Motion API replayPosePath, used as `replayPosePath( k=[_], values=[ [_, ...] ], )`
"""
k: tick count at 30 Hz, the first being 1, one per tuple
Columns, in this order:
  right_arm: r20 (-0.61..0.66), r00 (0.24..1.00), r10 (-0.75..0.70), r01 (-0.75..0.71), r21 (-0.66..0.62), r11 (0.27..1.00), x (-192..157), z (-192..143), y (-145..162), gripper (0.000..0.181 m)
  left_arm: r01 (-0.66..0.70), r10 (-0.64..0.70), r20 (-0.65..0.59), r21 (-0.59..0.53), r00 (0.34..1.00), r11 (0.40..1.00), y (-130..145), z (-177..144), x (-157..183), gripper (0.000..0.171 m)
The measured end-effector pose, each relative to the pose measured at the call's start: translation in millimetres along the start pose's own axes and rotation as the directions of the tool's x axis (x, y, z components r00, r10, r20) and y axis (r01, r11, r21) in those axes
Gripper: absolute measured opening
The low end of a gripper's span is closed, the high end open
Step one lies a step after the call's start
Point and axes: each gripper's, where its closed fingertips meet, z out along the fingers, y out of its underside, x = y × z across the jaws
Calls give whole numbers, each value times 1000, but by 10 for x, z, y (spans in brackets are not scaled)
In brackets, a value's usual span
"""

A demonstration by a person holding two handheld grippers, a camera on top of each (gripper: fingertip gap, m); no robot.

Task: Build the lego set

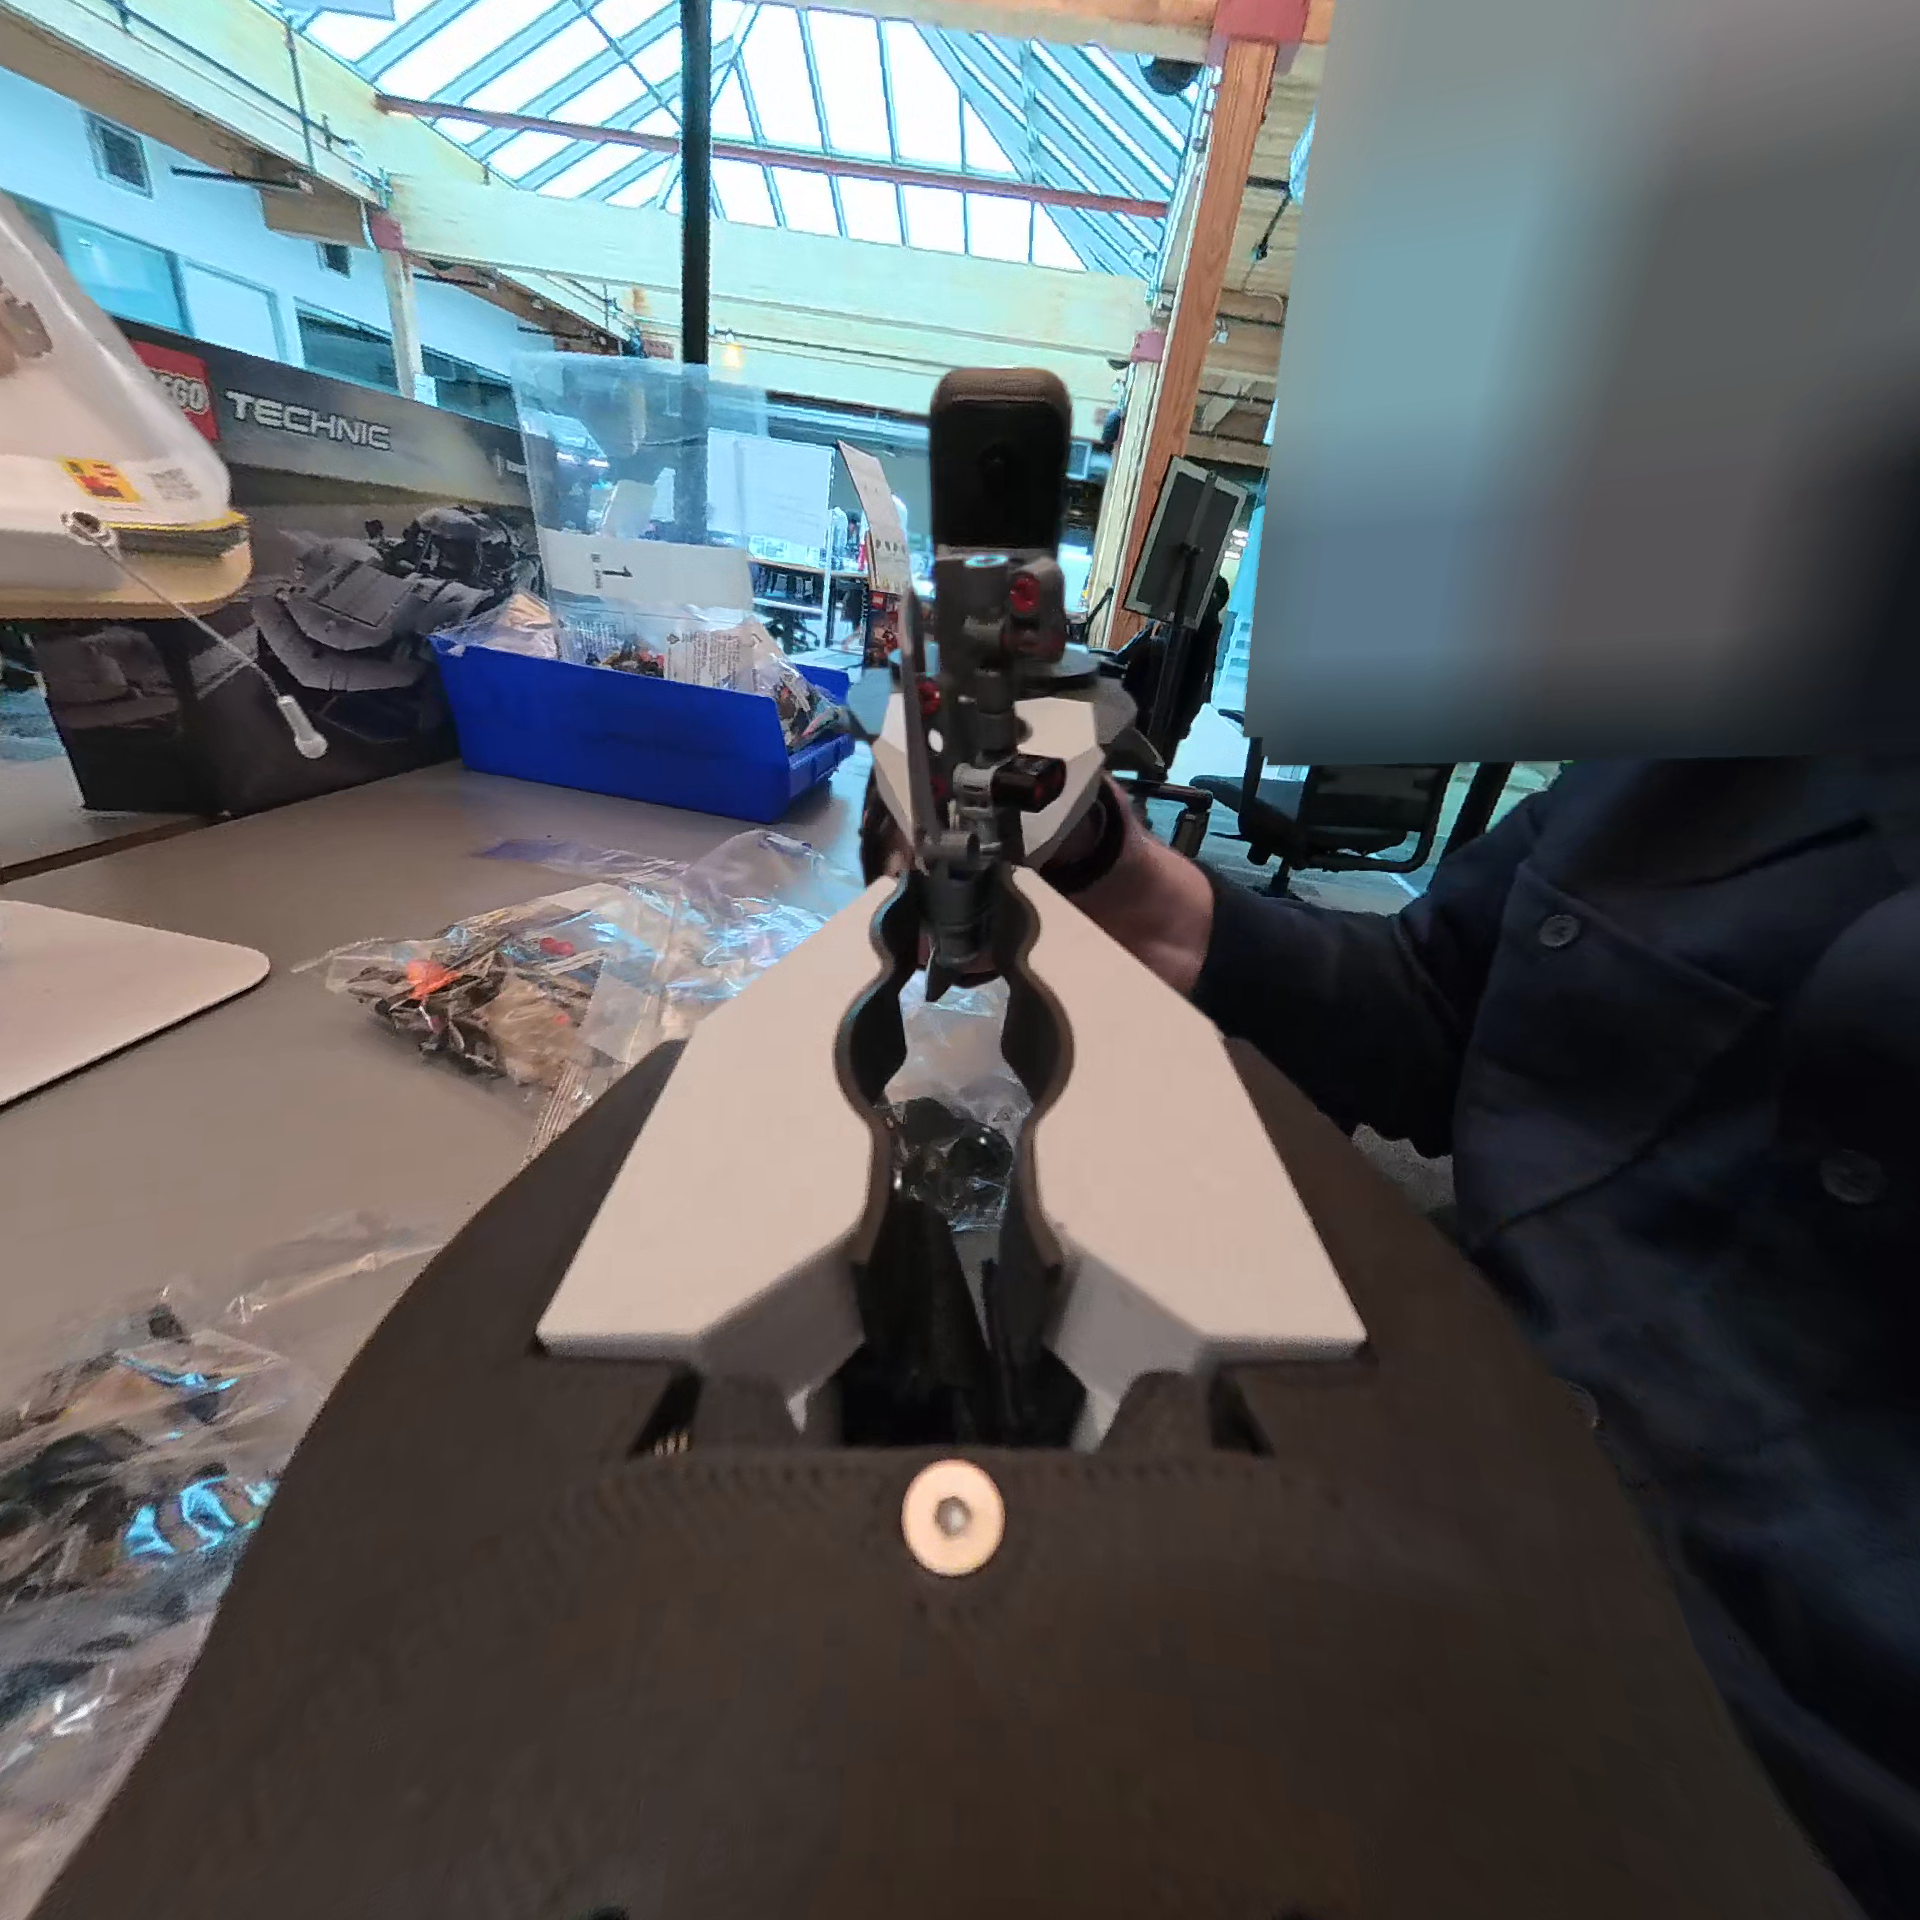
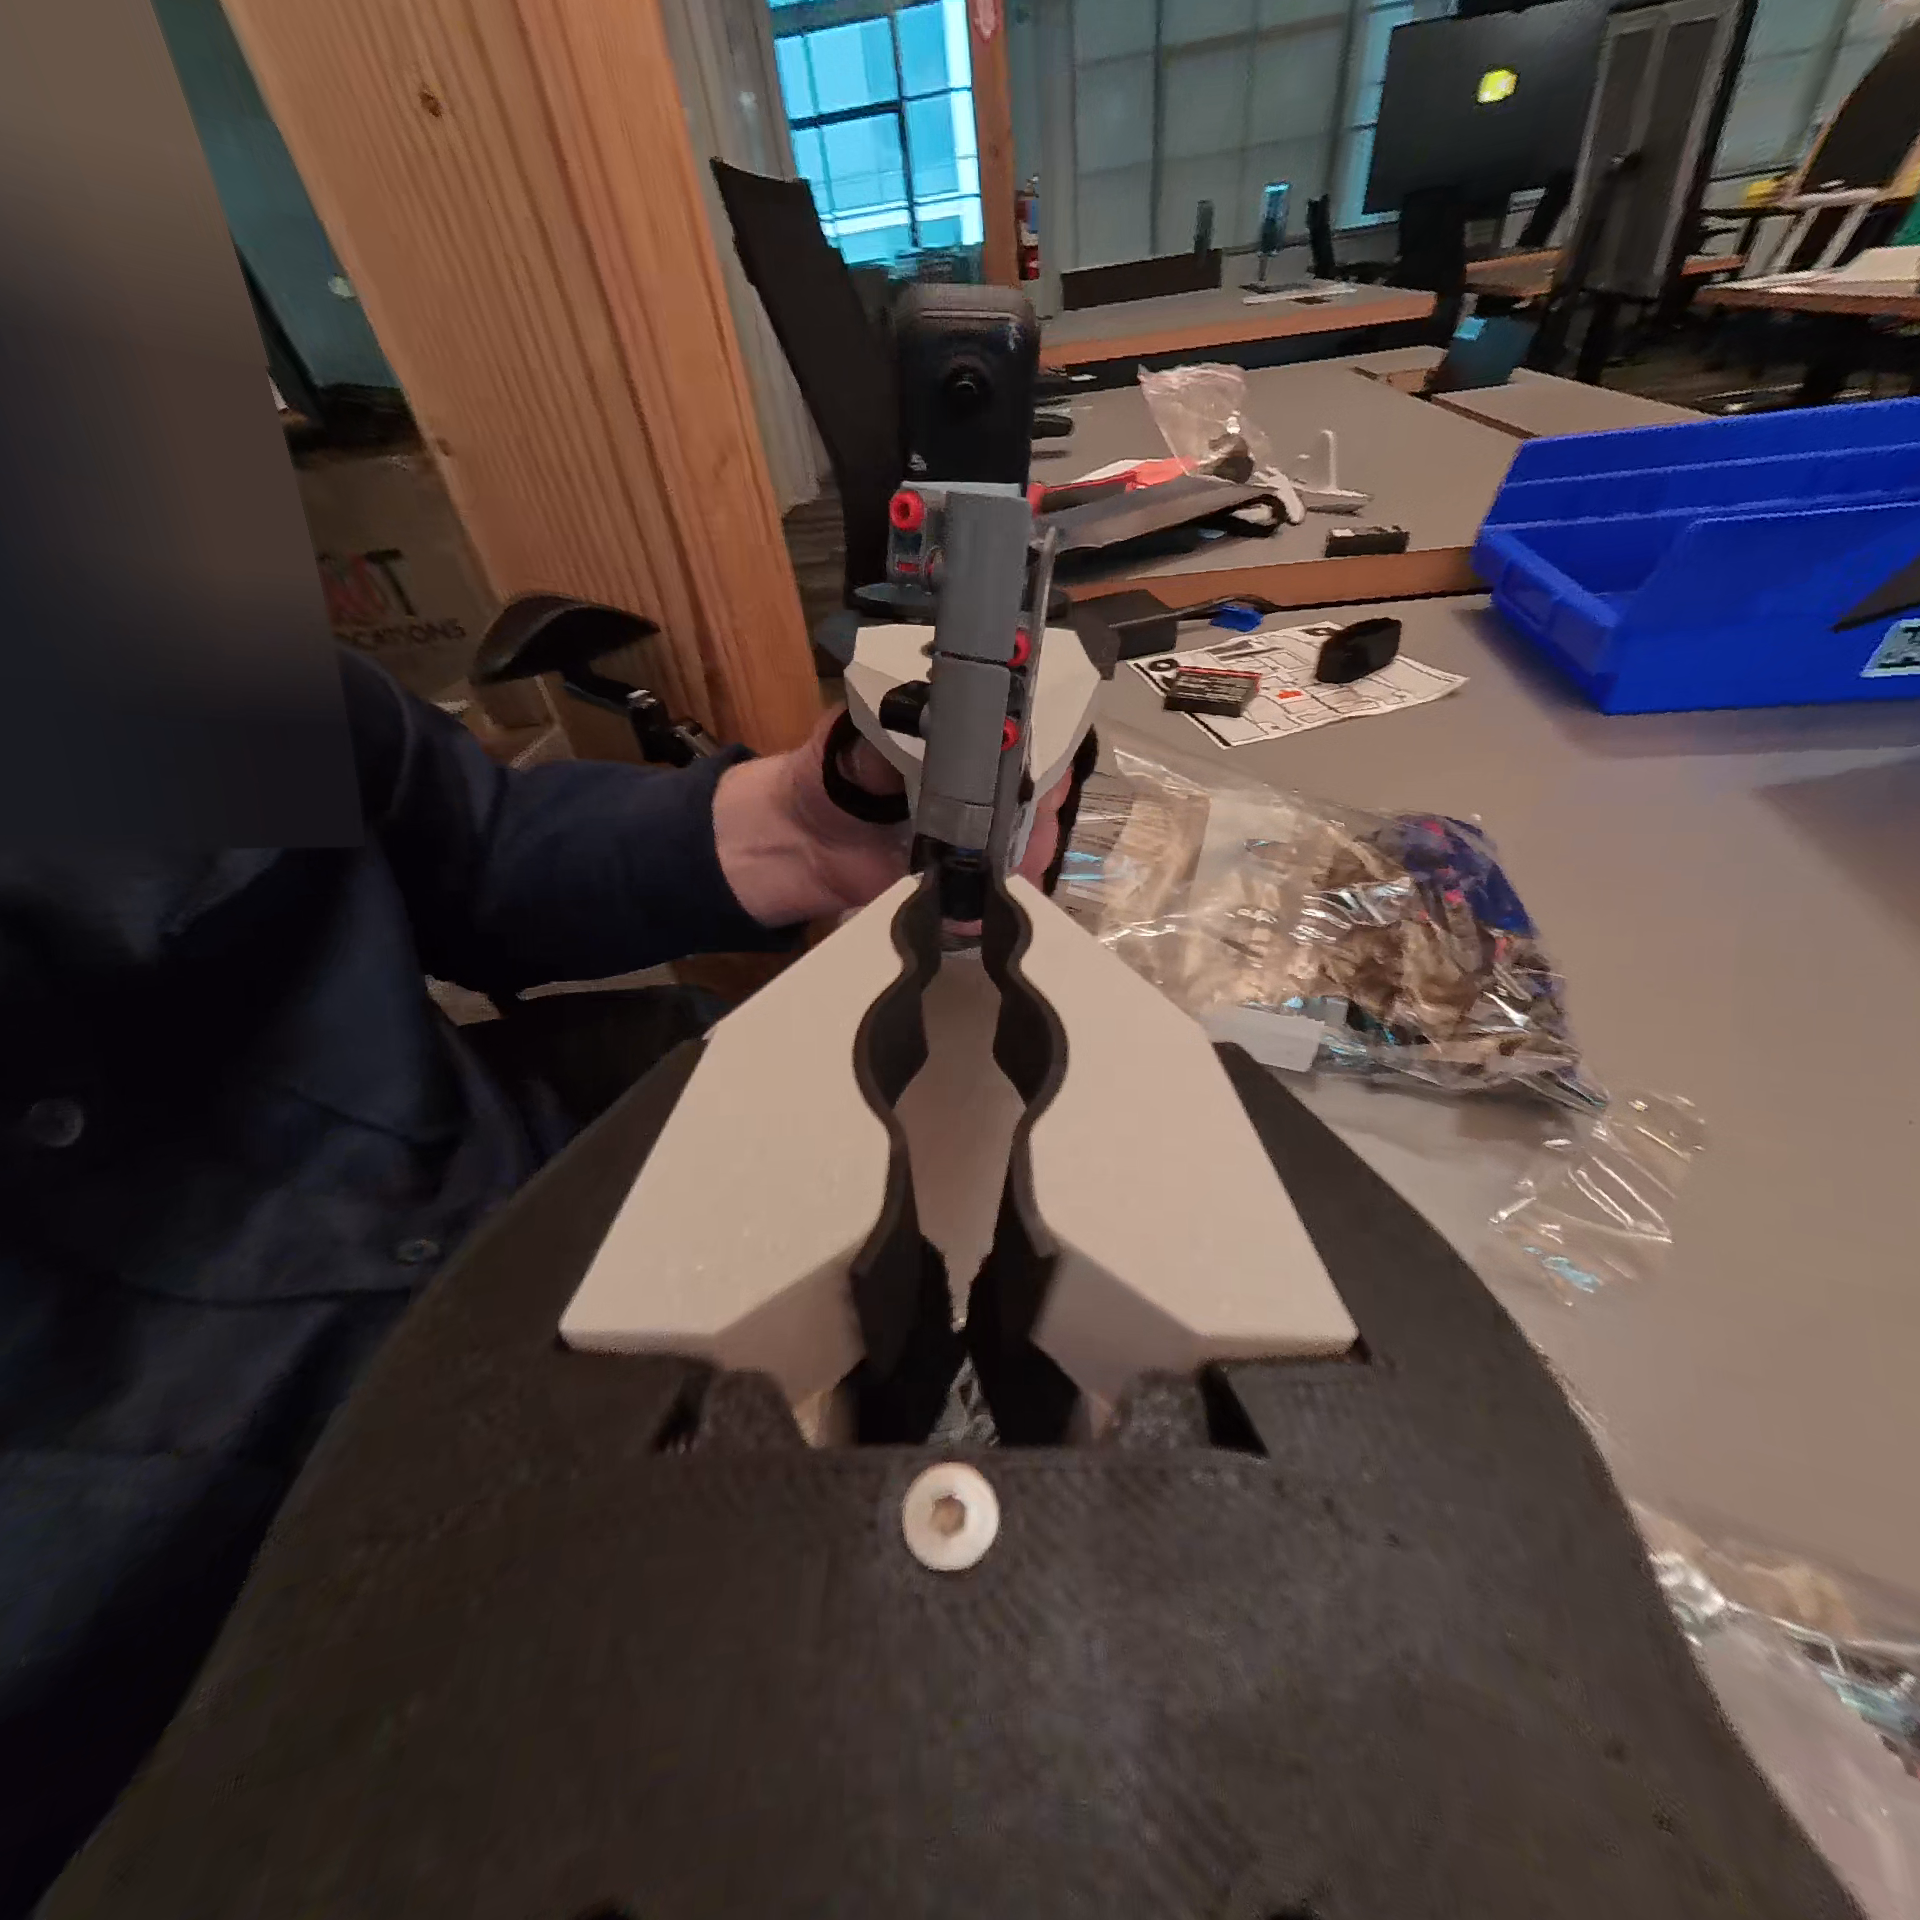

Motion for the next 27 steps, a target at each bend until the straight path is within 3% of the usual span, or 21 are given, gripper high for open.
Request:
replayPosePath(
  k=[3,7,9,11,12,15,17,19,23,24,25,27],
  values=[
    [-78,996,-31,29,-17,999,59,16,12,5,36,-36,28,7,999,999,5,-30,-64,12],
    [-222,951,-216,184,-153,971,125,45,70,6,98,-98,65,11,993,995,12,-80,-151,13],
    [-188,971,-151,130,-117,985,120,45,75,6,84,-85,70,22,994,996,-20,-123,-164,9],
    [-155,988,-11,10,-9,1000,200,-159,45,5,110,-136,140,184,981,977,-293,-486,-377,0],
    [-156,987,41,-37,24,999,257,-277,51,5,64,-100,187,189,977,980,-348,-651,-442,0],
    [-169,984,-48,26,-128,991,263,-94,231,5,37,-37,208,7,977,999,-128,-444,-420,0],
    [-138,990,-34,20,-107,994,253,4,191,5,15,1,249,-62,969,998,-27,-344,-458,0],
    [-101,995,24,-31,-69,997,266,9,183,5,11,5,201,-82,980,997,-18,-228,-328,0],
    [-134,991,2,-15,-90,996,260,111,230,5,61,-30,219,-133,975,989,176,22,-323,55],
    [-151,988,-21,4,-113,994,258,132,250,5,76,-50,204,-124,978,989,200,75,-297,60],
    [-177,983,-47,22,-140,990,269,150,276,5,78,-50,211,-129,976,989,236,114,-300,61],
    [-207,973,-107,67,-193,979,260,192,328,5,56,-20,243,-138,970,989,275,154,-331,45]
  ],
)
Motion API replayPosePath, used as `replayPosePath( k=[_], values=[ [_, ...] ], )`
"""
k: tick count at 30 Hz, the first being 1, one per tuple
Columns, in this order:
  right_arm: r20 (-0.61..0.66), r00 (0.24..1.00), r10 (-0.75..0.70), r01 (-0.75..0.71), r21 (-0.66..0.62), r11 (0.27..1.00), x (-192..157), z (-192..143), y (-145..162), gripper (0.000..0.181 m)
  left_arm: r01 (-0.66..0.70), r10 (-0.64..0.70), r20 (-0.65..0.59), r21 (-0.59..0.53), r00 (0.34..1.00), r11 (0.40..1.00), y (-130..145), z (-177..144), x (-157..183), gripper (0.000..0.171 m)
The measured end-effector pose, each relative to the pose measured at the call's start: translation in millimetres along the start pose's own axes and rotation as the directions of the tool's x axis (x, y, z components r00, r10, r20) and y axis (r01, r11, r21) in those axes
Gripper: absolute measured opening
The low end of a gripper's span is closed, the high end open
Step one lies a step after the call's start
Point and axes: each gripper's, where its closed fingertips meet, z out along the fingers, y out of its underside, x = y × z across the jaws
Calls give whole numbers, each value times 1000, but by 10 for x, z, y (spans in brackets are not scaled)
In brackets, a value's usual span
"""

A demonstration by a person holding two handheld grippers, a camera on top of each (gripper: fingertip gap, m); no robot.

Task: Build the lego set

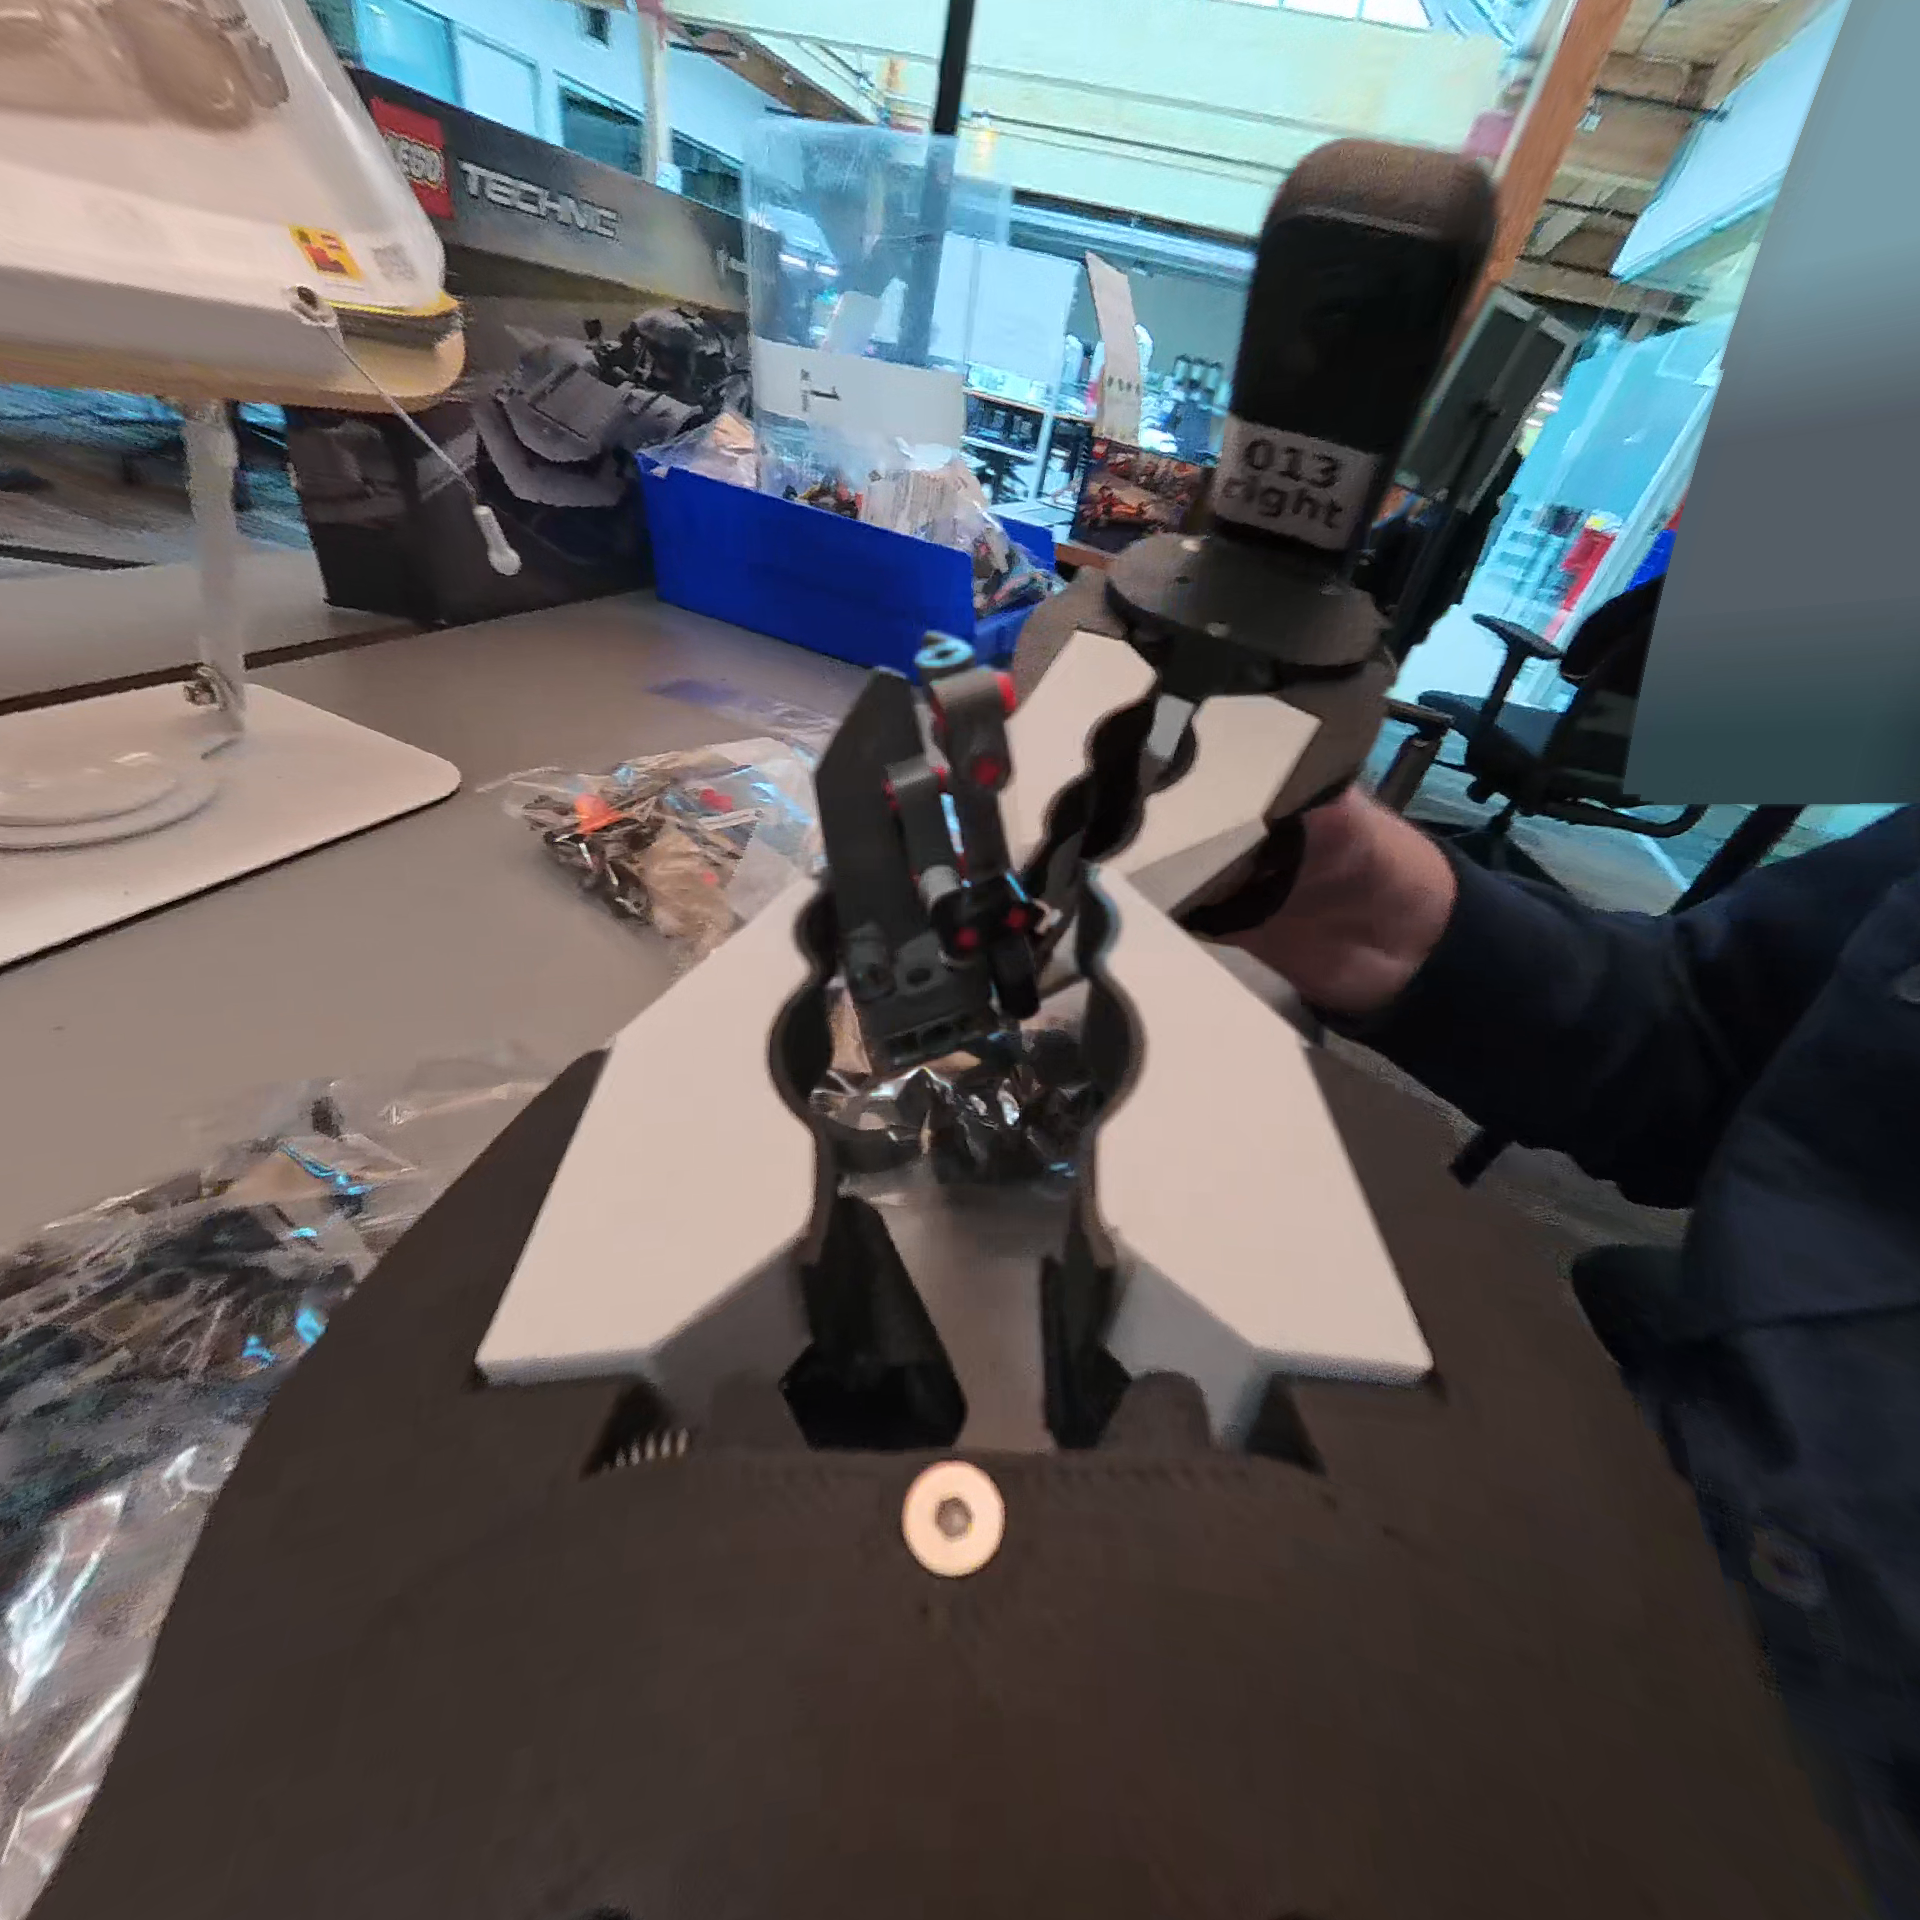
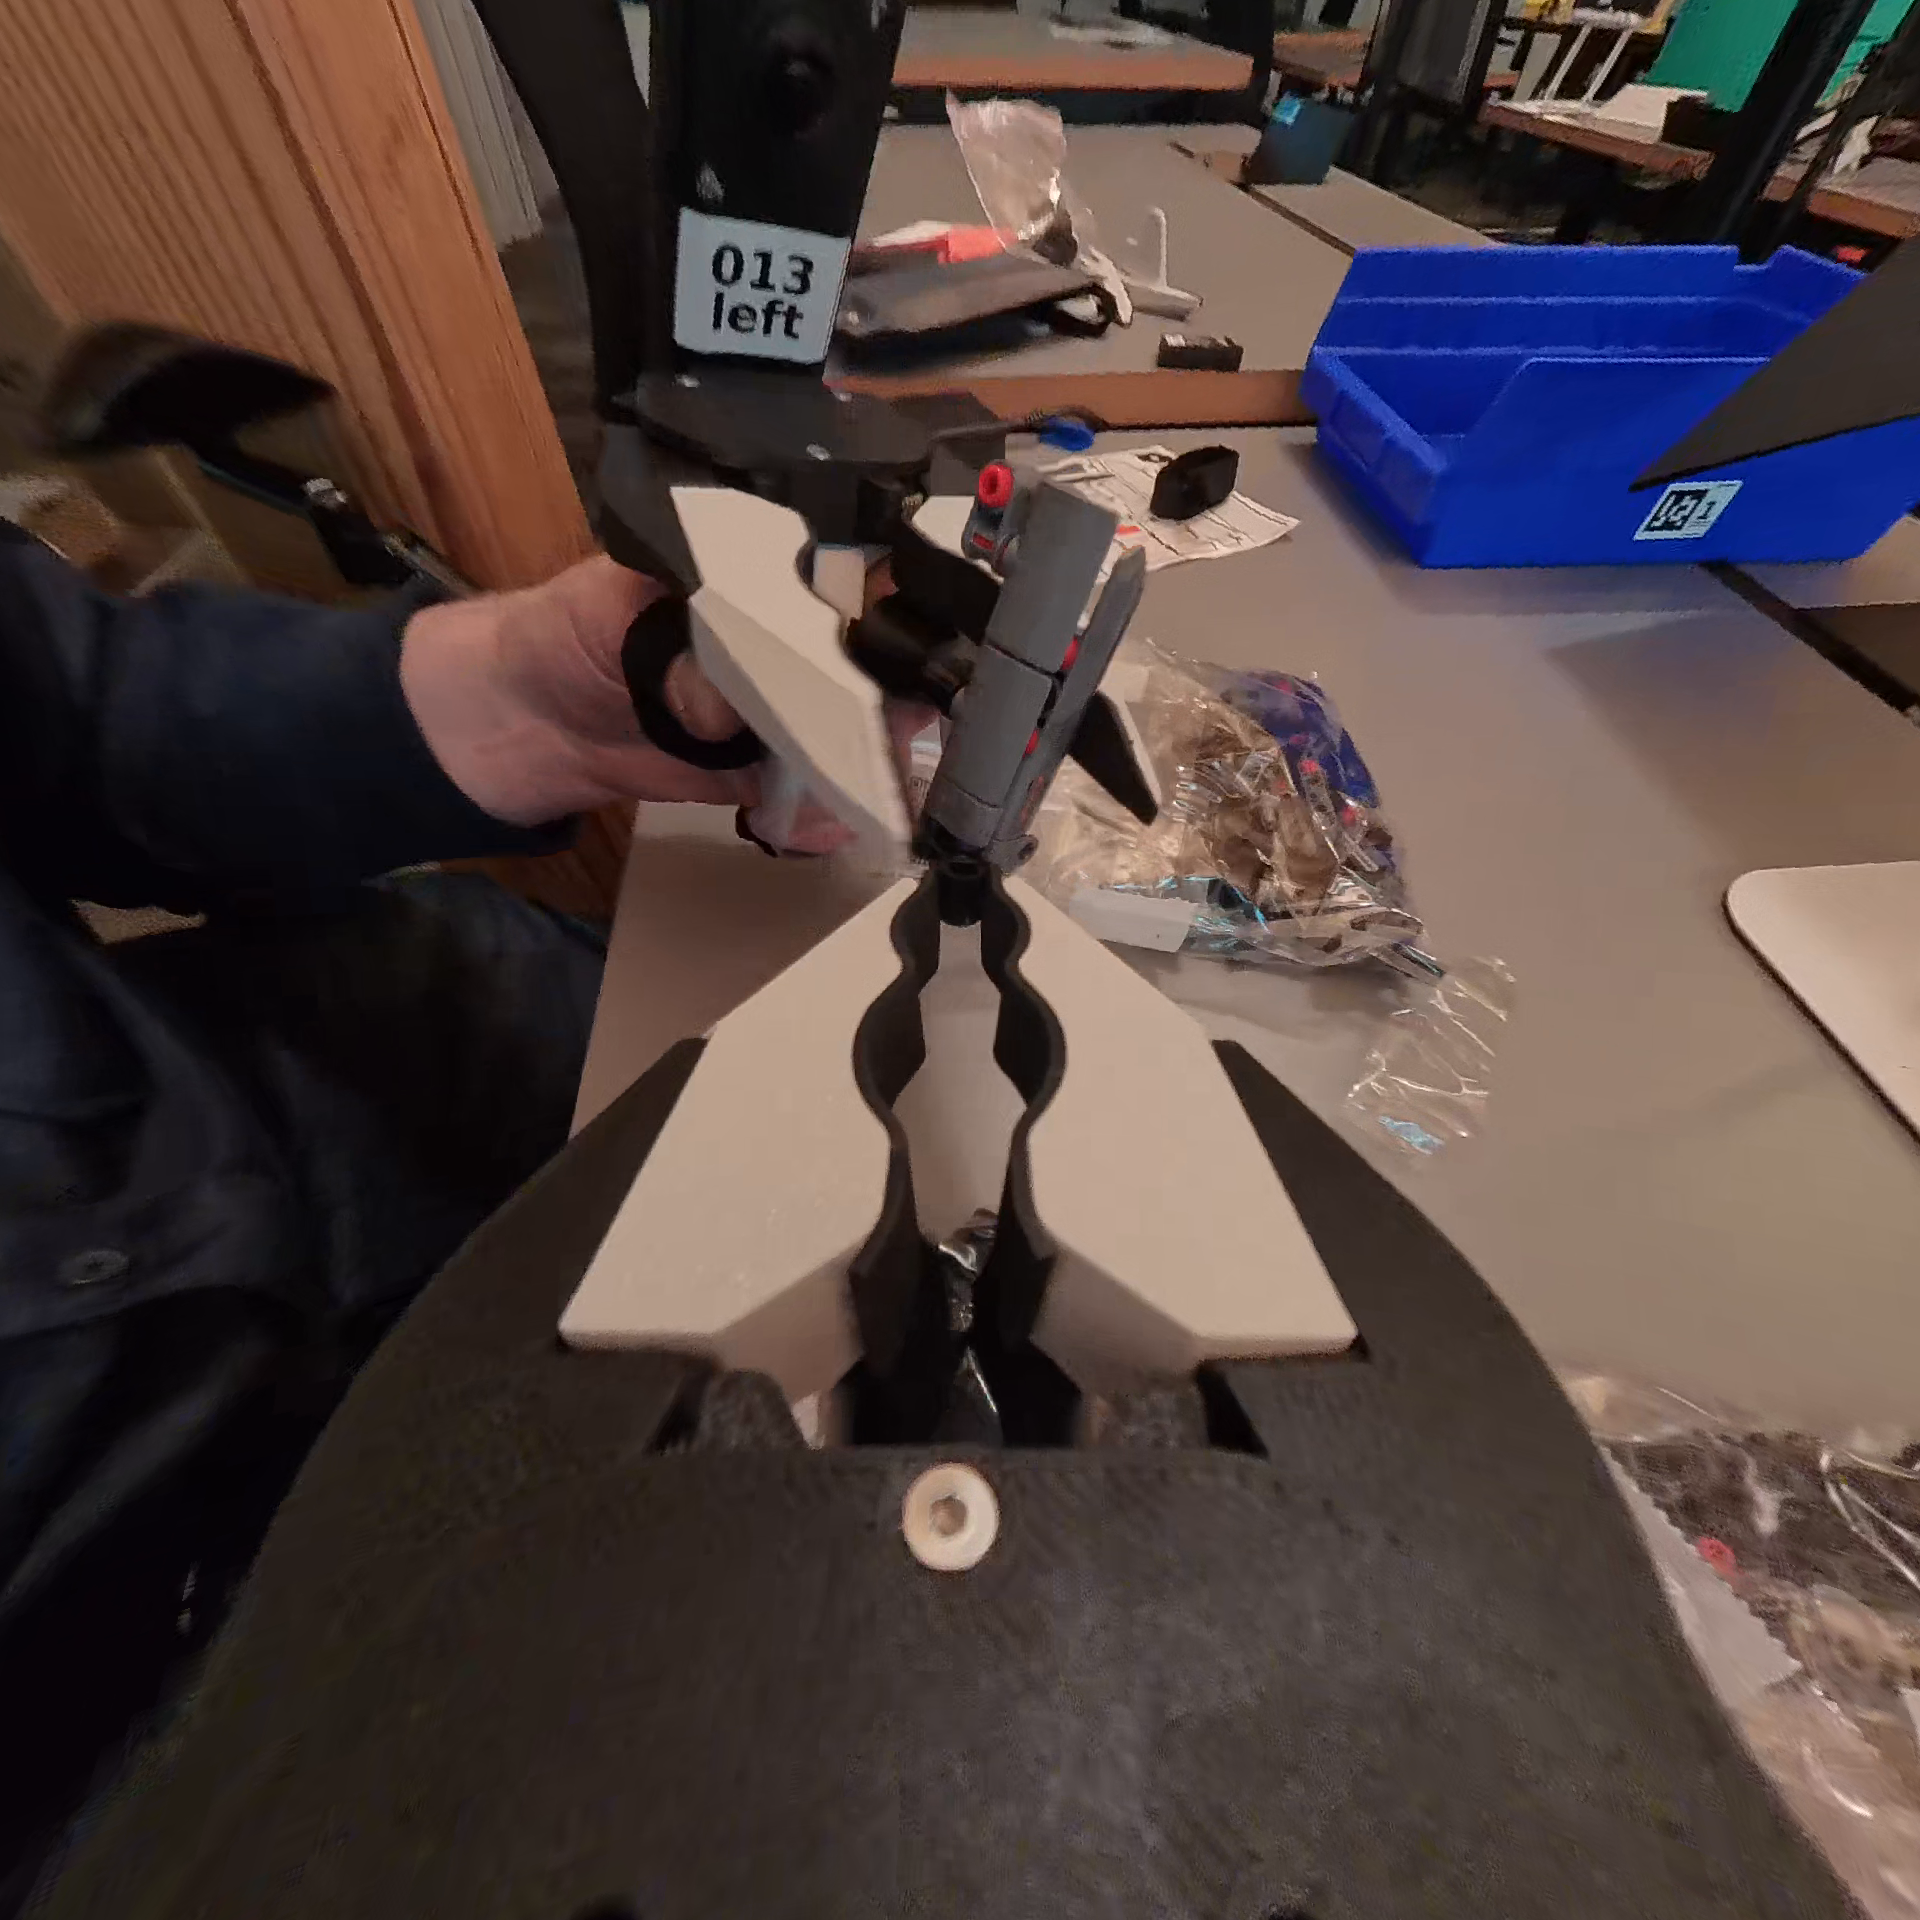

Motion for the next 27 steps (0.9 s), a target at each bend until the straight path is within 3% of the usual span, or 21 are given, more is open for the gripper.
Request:
replayPosePath(
  k=[2,9,14,16,19,24,27],
  values=[
    [-52,998,-43,43,-9,999,3,20,-13,5,7,-7,29,22,1000,1000,-25,-16,-53,34],
    [-259,940,-223,189,-147,971,114,67,9,5,-141,146,130,-44,981,989,22,-58,-174,32],
    [-328,842,-428,359,-251,899,146,78,13,5,-36,37,67,-21,997,999,43,-60,-202,32],
    [-297,892,-341,291,-198,936,122,78,12,5,-53,54,57,-19,997,998,49,-62,-198,32],
    [-148,989,7,-2,36,999,62,39,-102,5,-90,89,57,10,994,996,-26,-89,-163,32],
    [98,931,352,-366,227,903,25,3,-214,5,-155,152,61,41,986,987,-115,-107,-138,32],
    [89,924,373,-383,255,888,35,7,-221,5,-141,138,74,35,988,989,-112,-112,-155,32]
  ],
)
